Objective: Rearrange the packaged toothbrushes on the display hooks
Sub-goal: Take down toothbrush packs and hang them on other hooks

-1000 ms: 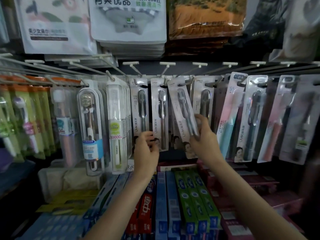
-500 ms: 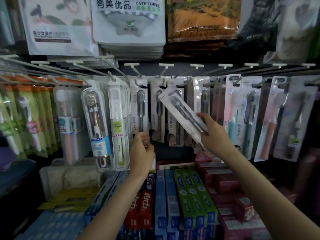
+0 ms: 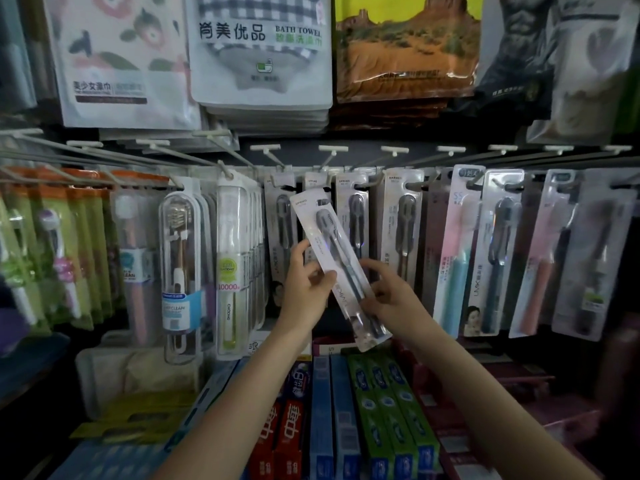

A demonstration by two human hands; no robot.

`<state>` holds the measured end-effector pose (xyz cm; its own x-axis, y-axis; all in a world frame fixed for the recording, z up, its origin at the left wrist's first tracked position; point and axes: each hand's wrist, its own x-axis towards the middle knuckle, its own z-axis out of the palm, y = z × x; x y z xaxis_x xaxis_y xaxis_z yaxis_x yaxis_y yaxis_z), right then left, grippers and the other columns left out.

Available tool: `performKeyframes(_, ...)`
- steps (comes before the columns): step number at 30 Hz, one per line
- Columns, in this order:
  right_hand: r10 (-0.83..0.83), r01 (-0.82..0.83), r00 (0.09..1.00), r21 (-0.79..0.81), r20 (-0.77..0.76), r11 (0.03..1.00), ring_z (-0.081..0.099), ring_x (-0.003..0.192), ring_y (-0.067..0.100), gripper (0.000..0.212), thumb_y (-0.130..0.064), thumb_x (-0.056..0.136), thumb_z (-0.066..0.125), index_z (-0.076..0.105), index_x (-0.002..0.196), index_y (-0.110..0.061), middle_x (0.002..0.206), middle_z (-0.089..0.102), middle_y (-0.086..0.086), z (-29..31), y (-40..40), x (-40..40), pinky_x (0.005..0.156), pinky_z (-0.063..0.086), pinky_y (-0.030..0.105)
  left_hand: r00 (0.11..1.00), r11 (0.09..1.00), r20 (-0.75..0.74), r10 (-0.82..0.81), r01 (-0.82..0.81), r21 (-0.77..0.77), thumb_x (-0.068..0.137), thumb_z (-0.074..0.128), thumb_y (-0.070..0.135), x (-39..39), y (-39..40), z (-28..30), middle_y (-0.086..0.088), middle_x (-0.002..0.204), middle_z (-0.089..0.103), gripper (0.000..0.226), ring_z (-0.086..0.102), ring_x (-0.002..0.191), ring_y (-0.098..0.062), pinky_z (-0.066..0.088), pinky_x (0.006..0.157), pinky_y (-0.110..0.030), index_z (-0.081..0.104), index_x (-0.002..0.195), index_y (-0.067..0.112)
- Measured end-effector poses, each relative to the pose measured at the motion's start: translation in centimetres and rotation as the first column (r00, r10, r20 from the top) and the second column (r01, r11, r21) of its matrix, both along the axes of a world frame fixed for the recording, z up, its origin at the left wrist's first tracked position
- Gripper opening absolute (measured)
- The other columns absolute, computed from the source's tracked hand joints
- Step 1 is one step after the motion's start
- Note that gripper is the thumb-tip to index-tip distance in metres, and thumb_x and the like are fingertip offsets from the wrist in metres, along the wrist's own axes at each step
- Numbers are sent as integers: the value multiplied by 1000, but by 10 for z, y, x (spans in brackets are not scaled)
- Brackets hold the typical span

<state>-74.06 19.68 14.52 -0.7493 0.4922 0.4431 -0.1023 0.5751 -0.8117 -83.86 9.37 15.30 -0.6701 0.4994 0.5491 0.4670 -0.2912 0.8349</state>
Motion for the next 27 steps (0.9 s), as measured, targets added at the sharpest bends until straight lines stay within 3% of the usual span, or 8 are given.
performKeyframes(3,-26,27,999,40,-25,999,62,82,19,46,0,87,54,49,123,-28,88,62,6,0,7,3,65,53,29,999,1000,33,-23,23,-5,90,53,1,-3,6,1,12,95,62,53,60,80,7,50,66,-13,31,132,25)
performKeyframes(5,-47,48,997,15,-55,999,60,89,14,34,-6,89,56,52,119,-22,96,62,1,2,13,5,72,49,22,998,999,57,-39,40,-7,90,53,0,-4,10,-3,6,99,63,55,60,82,5,51,70,-16,31,133,25)
performKeyframes(8,-85,87,993,16,-84,996,58,104,16,27,-7,90,55,56,116,-14,109,62,2,3,21,5,91,47,29,999,998,-42,-26,23,-67,89,55,0,1,15,-16,6,94,65,59,59,80,9,46,68,-6,30,136,26)
performKeyframes(12,-35,36,997,14,-67,999,58,100,11,28,-5,91,53,54,117,-13,103,62,-5,5,21,3,87,48,22,1000,1000,-17,-14,14,12,88,55,0,-6,25,-4,10,89,65,58,61,79,4,50,70,-16,31,131,31)
performKeyframes(16,-70,77,996,135,-57,988,61,99,18,32,-11,87,59,51,117,-22,106,64,1,5,24,-1,89,50,40,998,998,19,-55,55,0,88,56,0,-4,36,5,8,91,65,61,62,86,-4,51,78,-27,30,135,26)
performKeyframes(18,-117,129,990,174,-82,976,60,100,18,41,-5,87,57,48,125,-17,108,63,1,5,27,1,85,50,30,998,998,11,-64,64,-23,88,57,2,-1,43,7,3,94,66,64,62,90,-8,51,80,-26,27,140,25)
performKeyframes(21,-194,221,969,187,-150,957,60,93,14,42,-2,89,53,49,129,-13,102,62,-2,9,32,5,67,43,7,997,997,26,-77,77,2,88,58,4,4,51,13,4,94,65,66,61,90,-6,50,88,-31,26,141,26)
performKeyframes(27,-246,300,937,211,-249,930,59,88,10,47,-3,90,54,45,135,-14,106,62,-2,6,30,8,69,42,1,997,998,-39,-61,62,16,85,64,12,0,53,10,4,95,65,65,62,93,-8,51,89,-31,30,138,29)
